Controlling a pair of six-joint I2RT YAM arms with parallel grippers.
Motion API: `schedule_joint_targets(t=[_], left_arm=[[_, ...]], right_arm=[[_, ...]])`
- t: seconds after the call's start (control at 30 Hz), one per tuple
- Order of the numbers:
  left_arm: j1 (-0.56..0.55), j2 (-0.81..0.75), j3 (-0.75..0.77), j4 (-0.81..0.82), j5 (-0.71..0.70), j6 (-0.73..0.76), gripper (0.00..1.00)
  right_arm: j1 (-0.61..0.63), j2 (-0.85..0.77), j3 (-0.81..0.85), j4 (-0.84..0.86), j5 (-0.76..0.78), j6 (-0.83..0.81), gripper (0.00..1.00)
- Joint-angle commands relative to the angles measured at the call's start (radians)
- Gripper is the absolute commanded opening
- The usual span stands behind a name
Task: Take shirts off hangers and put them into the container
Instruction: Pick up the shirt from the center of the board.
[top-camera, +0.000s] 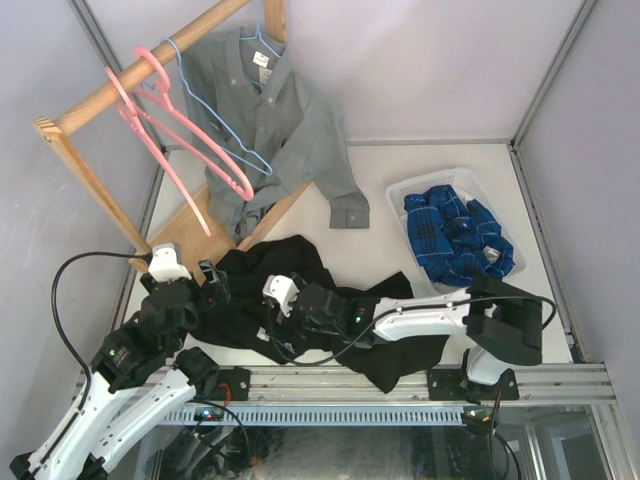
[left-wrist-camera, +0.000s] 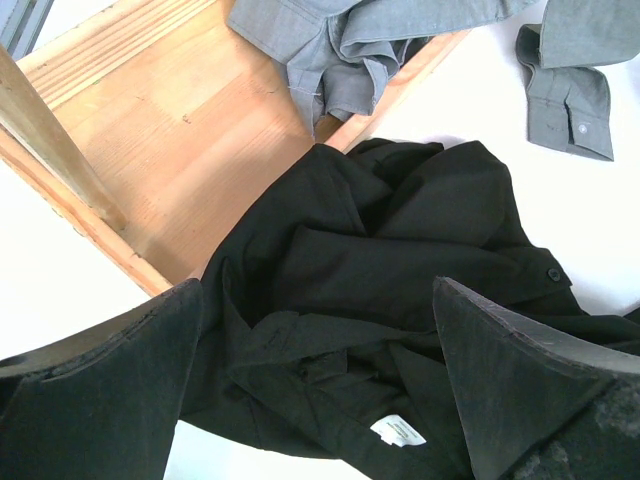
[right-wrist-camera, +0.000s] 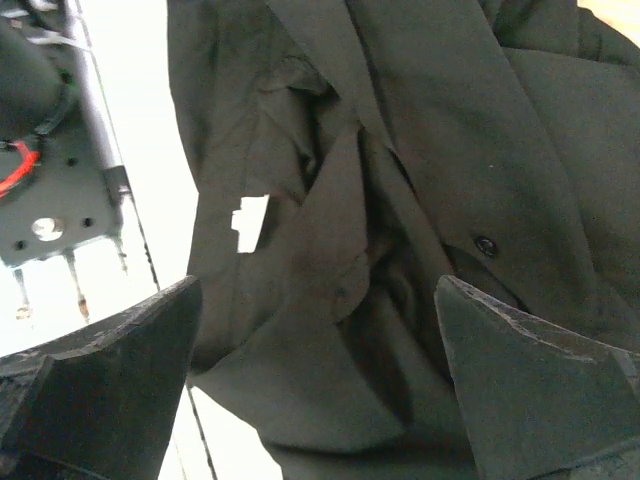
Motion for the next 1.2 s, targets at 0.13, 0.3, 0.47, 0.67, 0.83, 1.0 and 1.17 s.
schedule_joint_targets(t=[0.13,0.3,0.47,0.67,0.83,1.0,1.17], left_arm=[[0.009,0.003,-0.006,0.039,0.003,0.019,1.00],[0.012,0.011,-0.005,0.038,0.006,0.020,1.00],[0.013,0.014,-0.005,0.040,0.005,0.019,1.00],[0.015,0.025,-0.005,0.040,0.008,0.019,1.00],[0.015,0.028,-0.004,0.040,0.009,0.020,1.00],[0.017,0.022,-0.005,0.040,0.006,0.019,1.00],[0.019,0.019,-0.005,0.041,0.012,0.021,1.00]], right_arm=[[-0.054,0.109,0.054,0.074,0.013,0.099,1.00],[-0.017,0.202,0.062,0.015,0.137,0.075,0.88],[-0.003,0.215,0.003,0.030,0.310,0.189,0.76],[0.019,0.013,-0.156,0.305,0.310,0.074,0.11],[0.064,-0.203,-0.179,0.472,0.350,-0.127,0.00],[0.073,-0.423,-0.170,0.531,0.414,-0.276,0.00],[0.048,-0.661,-0.171,0.379,0.398,-0.284,0.00]])
